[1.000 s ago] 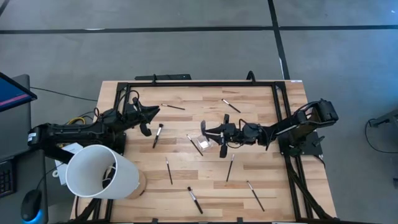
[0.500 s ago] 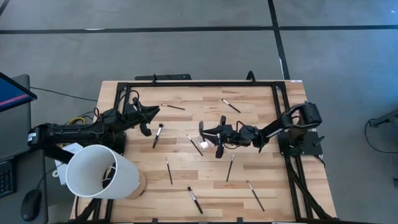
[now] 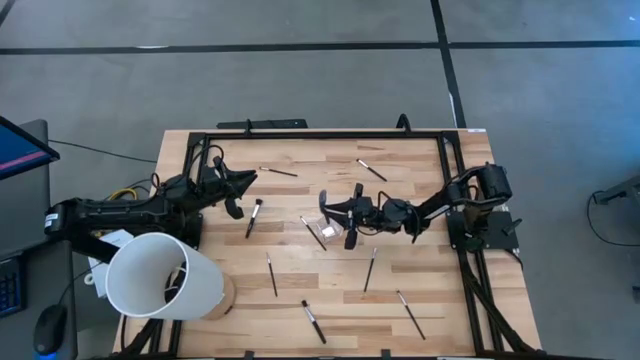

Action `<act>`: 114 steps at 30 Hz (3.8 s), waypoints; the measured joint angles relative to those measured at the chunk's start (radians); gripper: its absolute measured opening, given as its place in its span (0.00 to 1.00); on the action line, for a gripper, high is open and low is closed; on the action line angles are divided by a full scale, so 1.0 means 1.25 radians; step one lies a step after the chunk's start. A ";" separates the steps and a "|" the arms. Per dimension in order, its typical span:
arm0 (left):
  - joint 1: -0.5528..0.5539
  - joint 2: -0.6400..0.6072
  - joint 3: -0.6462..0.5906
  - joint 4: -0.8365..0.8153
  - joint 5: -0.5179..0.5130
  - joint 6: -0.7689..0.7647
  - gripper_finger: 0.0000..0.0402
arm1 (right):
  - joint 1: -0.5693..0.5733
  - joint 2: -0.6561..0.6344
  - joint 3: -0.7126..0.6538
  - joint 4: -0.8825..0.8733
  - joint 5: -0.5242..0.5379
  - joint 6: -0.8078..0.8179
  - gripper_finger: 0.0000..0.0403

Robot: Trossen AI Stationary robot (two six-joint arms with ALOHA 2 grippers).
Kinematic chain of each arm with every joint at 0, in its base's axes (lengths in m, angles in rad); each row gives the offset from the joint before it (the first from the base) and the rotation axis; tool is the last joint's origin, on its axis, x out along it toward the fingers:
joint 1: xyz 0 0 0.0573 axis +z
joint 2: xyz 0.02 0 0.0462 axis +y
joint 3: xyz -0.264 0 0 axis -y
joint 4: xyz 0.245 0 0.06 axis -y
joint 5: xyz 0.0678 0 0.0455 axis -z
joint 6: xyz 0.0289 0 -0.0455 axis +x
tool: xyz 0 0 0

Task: Put items in baskets/containers
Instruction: Put the black highlighter brush into the transparent organizer

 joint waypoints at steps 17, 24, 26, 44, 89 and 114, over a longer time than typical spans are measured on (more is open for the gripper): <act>0.000 0.000 0.000 0.000 0.000 0.000 0.14 | 0.005 0.000 0.000 -0.001 0.000 -0.001 0.15; 0.000 0.000 0.000 0.000 0.000 -0.001 0.14 | 0.006 -0.001 0.000 -0.001 0.004 -0.006 0.15; 0.000 0.000 0.000 0.000 0.000 -0.003 0.14 | 0.006 -0.007 -0.003 -0.004 0.018 -0.013 0.15; 0.000 0.000 0.000 -0.001 0.000 -0.007 0.14 | 0.012 -0.136 -0.101 0.001 0.031 -0.007 0.15; 0.000 0.000 -0.001 0.000 0.000 -0.003 0.14 | -0.001 0.106 0.000 -0.029 0.026 0.071 0.15; 0.000 0.000 -0.001 0.000 0.000 -0.003 0.14 | 0.001 0.102 0.001 -0.058 0.022 0.071 0.25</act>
